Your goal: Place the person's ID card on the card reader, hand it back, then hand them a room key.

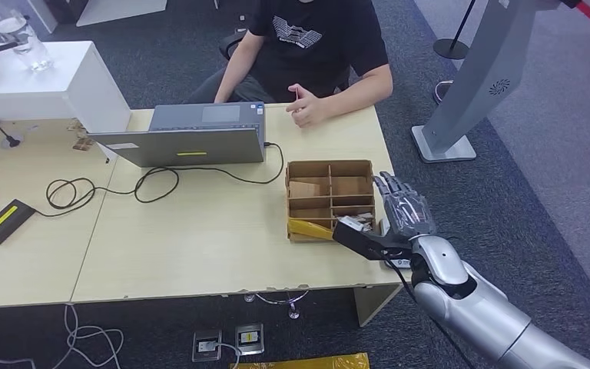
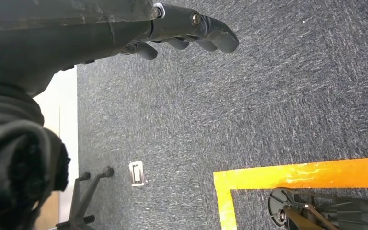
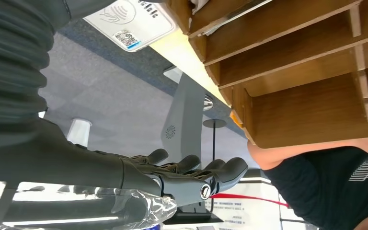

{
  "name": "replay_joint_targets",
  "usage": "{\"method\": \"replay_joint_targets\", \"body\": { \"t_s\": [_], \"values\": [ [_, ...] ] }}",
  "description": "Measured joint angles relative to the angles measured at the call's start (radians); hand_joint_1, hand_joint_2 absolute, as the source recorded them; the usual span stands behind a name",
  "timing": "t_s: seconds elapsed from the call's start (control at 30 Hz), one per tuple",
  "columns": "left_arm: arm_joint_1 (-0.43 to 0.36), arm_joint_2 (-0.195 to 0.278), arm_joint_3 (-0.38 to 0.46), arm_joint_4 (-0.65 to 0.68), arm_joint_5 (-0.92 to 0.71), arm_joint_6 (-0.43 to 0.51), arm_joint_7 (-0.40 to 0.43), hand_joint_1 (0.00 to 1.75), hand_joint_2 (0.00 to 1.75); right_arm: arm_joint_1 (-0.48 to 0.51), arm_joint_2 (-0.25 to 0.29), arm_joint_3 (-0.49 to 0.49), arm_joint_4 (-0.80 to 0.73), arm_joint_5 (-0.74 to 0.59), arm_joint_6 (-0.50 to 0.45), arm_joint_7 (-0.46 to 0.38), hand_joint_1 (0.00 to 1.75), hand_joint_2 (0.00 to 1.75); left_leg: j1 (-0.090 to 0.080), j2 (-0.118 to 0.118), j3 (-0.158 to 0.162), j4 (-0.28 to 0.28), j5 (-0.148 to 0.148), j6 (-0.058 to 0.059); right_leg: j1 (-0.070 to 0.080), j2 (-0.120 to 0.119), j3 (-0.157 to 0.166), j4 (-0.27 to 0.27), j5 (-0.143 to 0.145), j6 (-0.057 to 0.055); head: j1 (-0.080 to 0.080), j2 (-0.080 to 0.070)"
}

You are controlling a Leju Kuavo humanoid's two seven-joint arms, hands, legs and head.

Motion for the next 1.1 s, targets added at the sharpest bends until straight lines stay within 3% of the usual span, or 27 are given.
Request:
{"method": "replay_joint_targets", "body": {
  "t_s": [1.1],
  "values": [
    [-0.002, 0.000, 0.000, 0.000, -0.008, -0.007, 0.013, 0.00, 0.00, 0.003, 0.077, -0.006, 0.102, 0.018, -0.020, -0.048, 0.00, 1.75, 0.000, 0.000, 0.000, 0.000, 0.000, 0.000, 0.000, 0.000, 0.000, 0.000, 0.000, 0.000, 0.000, 0.000]
  ]
}}
